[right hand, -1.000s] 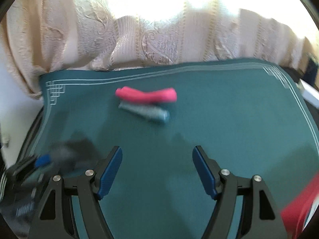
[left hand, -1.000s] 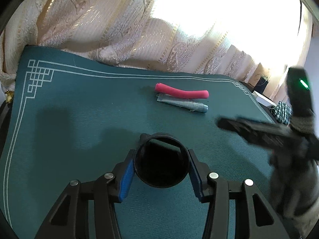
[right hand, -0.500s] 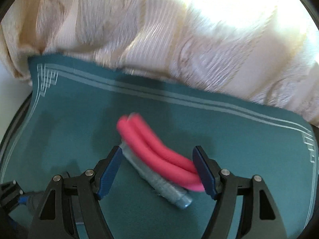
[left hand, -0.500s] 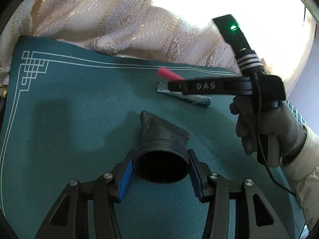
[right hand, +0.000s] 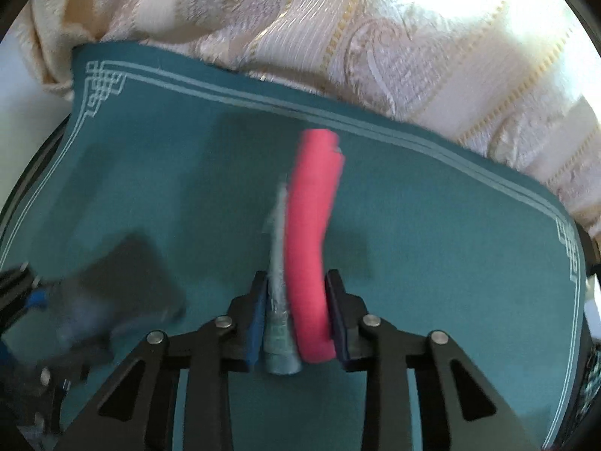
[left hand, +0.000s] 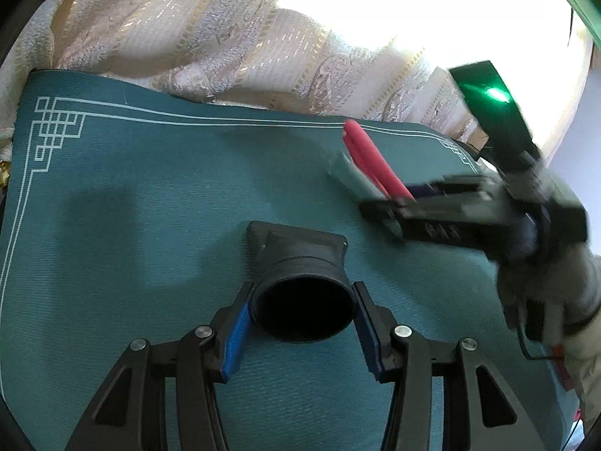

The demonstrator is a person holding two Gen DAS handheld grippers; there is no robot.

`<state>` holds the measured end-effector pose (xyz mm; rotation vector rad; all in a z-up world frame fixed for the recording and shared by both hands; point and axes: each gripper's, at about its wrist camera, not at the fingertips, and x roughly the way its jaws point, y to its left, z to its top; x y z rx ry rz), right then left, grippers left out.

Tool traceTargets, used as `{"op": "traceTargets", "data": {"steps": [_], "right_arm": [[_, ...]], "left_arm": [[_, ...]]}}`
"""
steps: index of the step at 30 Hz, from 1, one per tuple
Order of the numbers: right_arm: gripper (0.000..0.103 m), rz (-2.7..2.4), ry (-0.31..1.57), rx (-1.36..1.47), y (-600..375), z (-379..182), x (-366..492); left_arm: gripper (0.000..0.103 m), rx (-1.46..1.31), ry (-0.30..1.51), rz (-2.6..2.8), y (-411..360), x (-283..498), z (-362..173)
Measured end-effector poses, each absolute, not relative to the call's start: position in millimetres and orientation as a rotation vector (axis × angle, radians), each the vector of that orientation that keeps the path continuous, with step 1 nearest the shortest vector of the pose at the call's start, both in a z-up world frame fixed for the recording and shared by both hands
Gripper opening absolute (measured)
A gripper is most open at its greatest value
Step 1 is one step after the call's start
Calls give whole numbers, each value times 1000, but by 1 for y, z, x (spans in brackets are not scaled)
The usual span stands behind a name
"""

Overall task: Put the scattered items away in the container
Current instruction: 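Grasp the black cup with the left tool while the right tool grasps pink tubes and grey tube, then carry the black cup and pink tubes into the red tin and release them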

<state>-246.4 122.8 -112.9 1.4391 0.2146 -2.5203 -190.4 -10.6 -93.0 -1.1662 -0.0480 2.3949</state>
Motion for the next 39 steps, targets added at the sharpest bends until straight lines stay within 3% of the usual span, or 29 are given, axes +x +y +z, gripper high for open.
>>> {"op": "traceTargets", "data": {"steps": [13,15,18,23,27,30,32,33,36,39], "right_arm": [[33,-2554,0,1408,154,-109,-97],[34,-2575,-12,1404,158,-110,-85],[37,-2579,-99,1389,169,-107,-72],[37,-2538,-354,1296,192,-95,-75],[37,-2558,-430,1304,204,-104,-80],[37,-2577,-456,1336,208,-113,-82],[37,-2579,-460,1326,208,-115,-83],[36,-2582,-456,1322,208,-115,-84],[19,-2590,-435,1287,204,-114,-82],[16,-2615,-457,1236,208,-106,-70]], "left_arm": [[52,-1167,-4,2370,1,-185,-94],[53,-1190,-3,2366,3,-185,-97],[65,-1193,-23,2373,2,-186,-96],[66,-1205,-43,2402,2,-189,-92],[66,-1234,-48,2425,3,-198,-95],[65,-1234,-45,2439,6,-202,-98],[51,-1229,-44,2440,8,-203,-97],[51,-1232,-54,2437,8,-203,-97],[51,-1230,-70,2443,7,-200,-96],[50,-1219,-95,2442,4,-195,-93]]}}
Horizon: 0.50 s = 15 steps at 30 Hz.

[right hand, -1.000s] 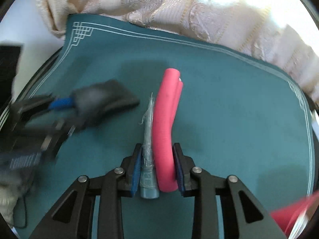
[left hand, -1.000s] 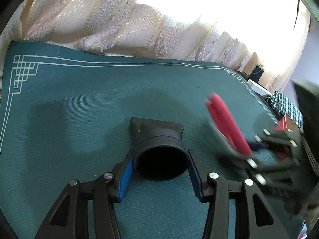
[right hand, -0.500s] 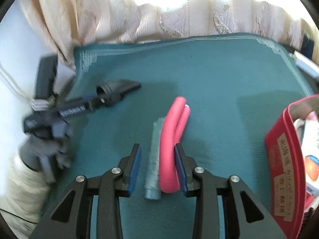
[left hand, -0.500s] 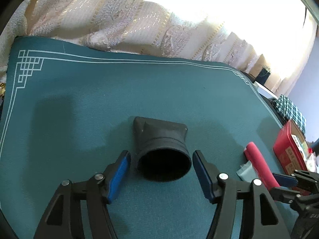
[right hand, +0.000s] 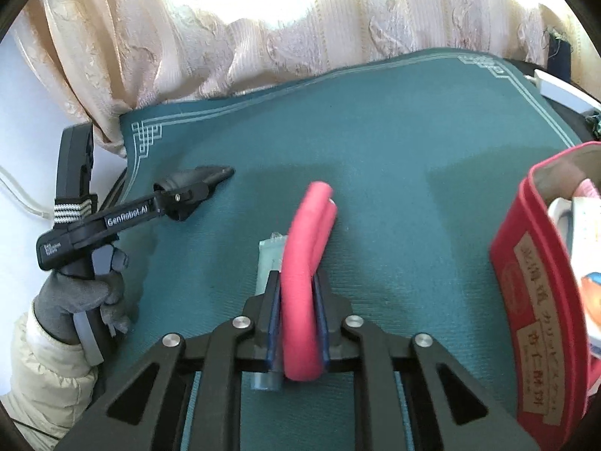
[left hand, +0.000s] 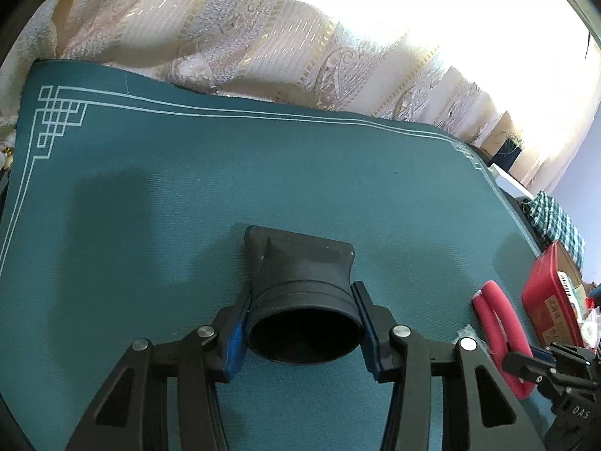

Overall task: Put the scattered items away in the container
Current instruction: 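Carry the black cup and pink tubes into the red tin and release them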

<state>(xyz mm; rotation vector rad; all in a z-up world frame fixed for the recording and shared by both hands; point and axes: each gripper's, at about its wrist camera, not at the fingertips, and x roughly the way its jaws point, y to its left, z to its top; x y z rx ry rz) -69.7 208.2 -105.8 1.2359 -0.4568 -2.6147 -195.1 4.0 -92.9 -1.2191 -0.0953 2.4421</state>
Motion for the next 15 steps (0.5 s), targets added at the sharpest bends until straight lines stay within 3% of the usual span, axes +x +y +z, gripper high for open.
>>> {"op": "traceTargets", "data": {"steps": [15], "right_arm": [[16,-2801,-559,974,235,-48,25]], "left_arm": [[50,-1016,-90,2346,53,-131,-29]]}}
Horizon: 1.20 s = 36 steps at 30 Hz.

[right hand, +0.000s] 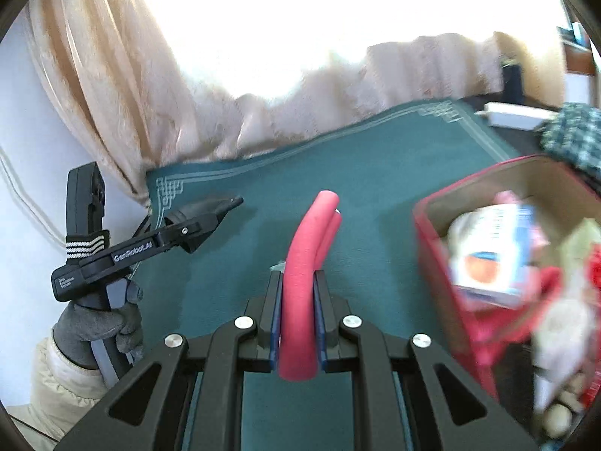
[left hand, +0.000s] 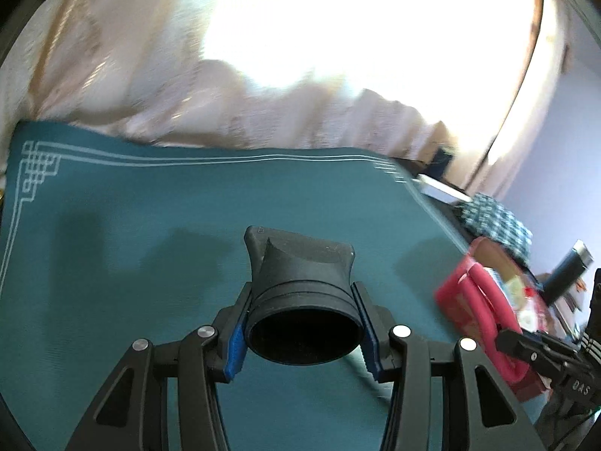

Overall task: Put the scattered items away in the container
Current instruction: 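Carry the black cup and pink tubes into the red tin and release them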

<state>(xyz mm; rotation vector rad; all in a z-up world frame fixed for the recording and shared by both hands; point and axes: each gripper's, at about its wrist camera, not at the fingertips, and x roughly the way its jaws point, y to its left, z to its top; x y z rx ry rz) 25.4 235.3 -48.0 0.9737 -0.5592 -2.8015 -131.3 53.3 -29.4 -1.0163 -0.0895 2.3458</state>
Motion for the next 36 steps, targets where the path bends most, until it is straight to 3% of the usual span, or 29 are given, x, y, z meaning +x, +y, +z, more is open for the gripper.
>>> {"op": "traceTargets", "data": {"steps": [11,32,35,36], "right_arm": [[16,-3037,-659,845,318,-42,114],[17,-3050,-610,901,357,-69,128],[24,-3052,-614,908,359,-70,130],[34,-3057,-613,904,359,-69,132]], "left_arm": [[50,-945,7,2218,132,-77,1],[51,-909,141,2025,290,-31,6],[51,-916,150,2012,301,-31,2],[51,-922,153,2005,304,-31,1]]}}
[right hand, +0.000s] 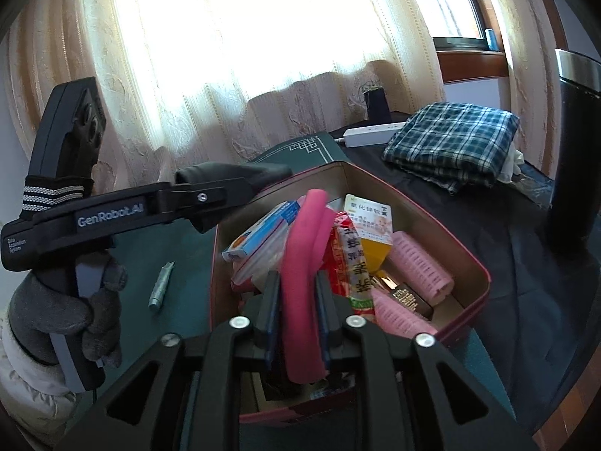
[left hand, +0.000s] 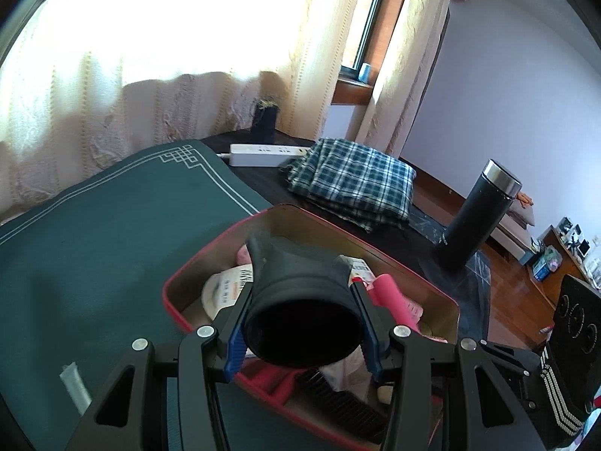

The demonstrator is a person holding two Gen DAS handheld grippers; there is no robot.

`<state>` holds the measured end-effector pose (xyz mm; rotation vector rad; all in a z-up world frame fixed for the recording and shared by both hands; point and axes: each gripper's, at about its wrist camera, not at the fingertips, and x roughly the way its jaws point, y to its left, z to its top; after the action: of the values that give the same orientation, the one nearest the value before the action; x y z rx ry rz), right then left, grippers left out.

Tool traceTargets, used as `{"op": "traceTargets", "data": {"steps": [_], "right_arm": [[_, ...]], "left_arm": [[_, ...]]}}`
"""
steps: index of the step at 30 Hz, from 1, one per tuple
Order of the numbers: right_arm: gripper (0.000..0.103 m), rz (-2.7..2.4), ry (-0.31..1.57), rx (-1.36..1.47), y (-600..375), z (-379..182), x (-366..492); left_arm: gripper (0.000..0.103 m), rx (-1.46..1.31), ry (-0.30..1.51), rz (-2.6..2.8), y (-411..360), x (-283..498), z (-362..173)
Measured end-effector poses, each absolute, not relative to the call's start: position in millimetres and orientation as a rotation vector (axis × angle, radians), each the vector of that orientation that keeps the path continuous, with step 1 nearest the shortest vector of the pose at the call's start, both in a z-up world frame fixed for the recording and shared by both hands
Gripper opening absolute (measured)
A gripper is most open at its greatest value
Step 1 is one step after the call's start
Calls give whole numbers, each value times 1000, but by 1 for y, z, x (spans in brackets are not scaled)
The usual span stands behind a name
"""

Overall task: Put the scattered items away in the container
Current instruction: 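Carry the black cup and pink tubes into the red tin and release them, then move the right tool to the small white tube and grasp it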

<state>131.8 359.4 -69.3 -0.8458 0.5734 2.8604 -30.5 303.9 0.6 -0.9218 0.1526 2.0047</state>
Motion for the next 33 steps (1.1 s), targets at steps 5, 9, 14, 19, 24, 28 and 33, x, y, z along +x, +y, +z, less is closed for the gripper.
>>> {"op": "traceTargets", "data": {"steps": [5,9,14,19,24,28,33], "right_arm": [[62,2863,561,-818,358,-66,138],[62,2862,567,-786,357,-62,142],[62,2875,570,-771,349,-57,143],[62,2926,551,-764,328,-51,140],[62,3030,480,-781,290,-48,131],[62,3101,432,-844,260,-49,115],[62,3152,406,-963,226,-59,91]], "left_arm": [[52,-926,138,2008,303,-32,1],[52,-926,121,2032,291,-34,3],[52,-936,114,2062,273,-36,2],[67,-924,101,2139,240,-36,0],[67,-946,37,2252,186,-48,-9],[67,-945,2,2406,141,-61,-13],[67,-958,-76,2501,90,-70,-22]]}}
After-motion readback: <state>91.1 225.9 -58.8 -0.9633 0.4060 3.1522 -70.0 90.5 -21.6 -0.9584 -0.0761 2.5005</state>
